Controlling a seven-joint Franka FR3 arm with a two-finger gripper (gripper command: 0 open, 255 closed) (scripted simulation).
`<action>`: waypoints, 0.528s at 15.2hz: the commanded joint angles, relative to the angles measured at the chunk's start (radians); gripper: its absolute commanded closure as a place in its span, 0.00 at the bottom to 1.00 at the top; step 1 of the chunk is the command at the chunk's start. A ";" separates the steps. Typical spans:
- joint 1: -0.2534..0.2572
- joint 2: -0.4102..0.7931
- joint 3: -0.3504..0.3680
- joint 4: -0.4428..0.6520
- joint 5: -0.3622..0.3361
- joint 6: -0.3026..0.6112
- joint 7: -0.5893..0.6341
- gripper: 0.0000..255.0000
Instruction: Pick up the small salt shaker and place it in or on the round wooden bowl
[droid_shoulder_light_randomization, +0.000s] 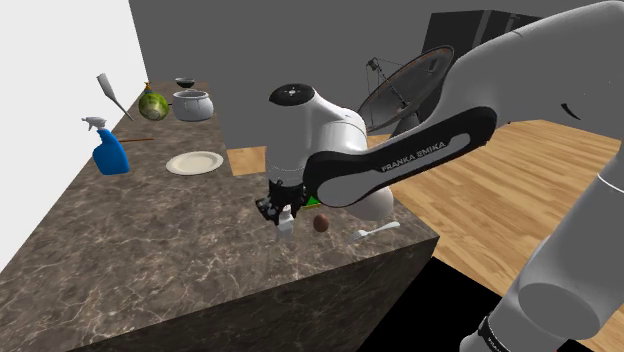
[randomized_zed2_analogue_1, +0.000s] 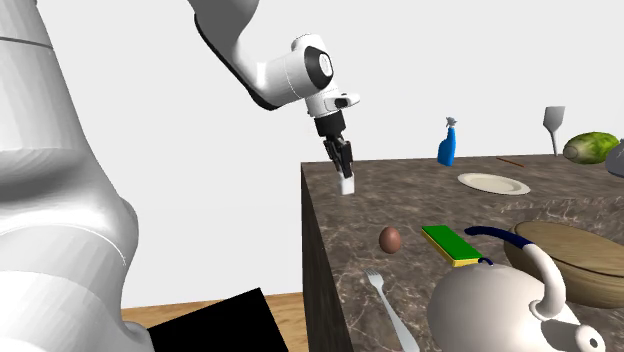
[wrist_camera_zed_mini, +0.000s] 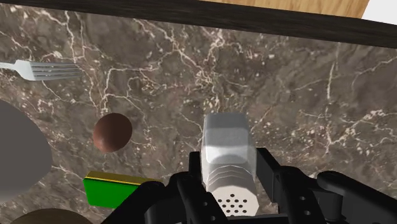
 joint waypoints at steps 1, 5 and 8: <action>0.001 -0.014 0.000 0.015 0.017 -0.025 -0.015 1.00; 0.002 -0.035 -0.003 0.049 0.041 -0.071 -0.042 1.00; 0.002 -0.048 -0.006 0.077 0.056 -0.107 -0.060 1.00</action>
